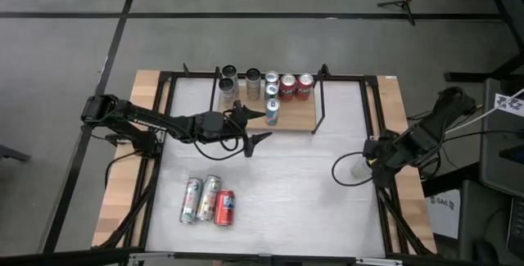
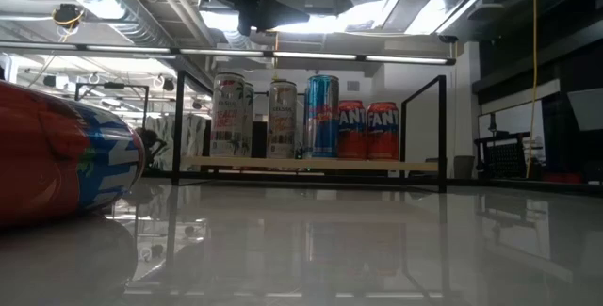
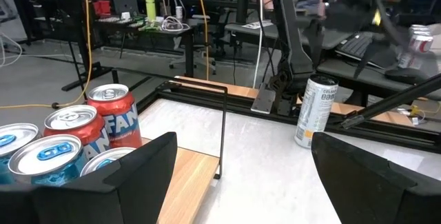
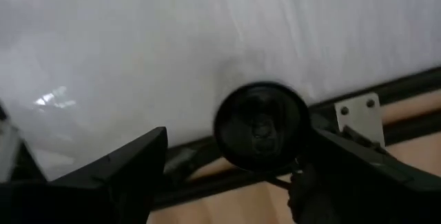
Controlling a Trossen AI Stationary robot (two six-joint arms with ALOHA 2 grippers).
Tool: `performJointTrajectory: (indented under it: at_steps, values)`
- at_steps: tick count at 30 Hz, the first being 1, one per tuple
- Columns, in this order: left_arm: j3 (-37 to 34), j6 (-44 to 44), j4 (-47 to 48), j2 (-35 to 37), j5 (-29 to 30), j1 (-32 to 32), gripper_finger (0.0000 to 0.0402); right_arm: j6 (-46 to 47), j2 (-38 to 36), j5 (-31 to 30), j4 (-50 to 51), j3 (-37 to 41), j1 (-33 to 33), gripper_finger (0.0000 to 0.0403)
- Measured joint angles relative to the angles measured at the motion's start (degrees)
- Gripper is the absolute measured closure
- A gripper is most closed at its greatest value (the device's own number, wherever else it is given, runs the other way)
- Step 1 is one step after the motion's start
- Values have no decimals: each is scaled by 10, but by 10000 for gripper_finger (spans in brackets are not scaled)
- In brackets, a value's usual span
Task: Place canned beverage on shelf
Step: Put the top white yellow soda can on the shelf aligned with the other white yellow soda can
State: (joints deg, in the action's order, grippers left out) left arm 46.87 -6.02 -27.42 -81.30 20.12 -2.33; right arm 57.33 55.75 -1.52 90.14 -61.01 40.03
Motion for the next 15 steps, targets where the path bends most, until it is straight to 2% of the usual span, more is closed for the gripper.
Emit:
performJointTrajectory:
  at_steps: [6, 15]
  values:
    - [0, 0, 0, 0, 3, 0, 72, -2, 0, -1, 1, 43, 1, 61]
    - [0, -8, 0, 0, 4, 0, 72, -6, 1, 1, -7, 64, 1, 61]
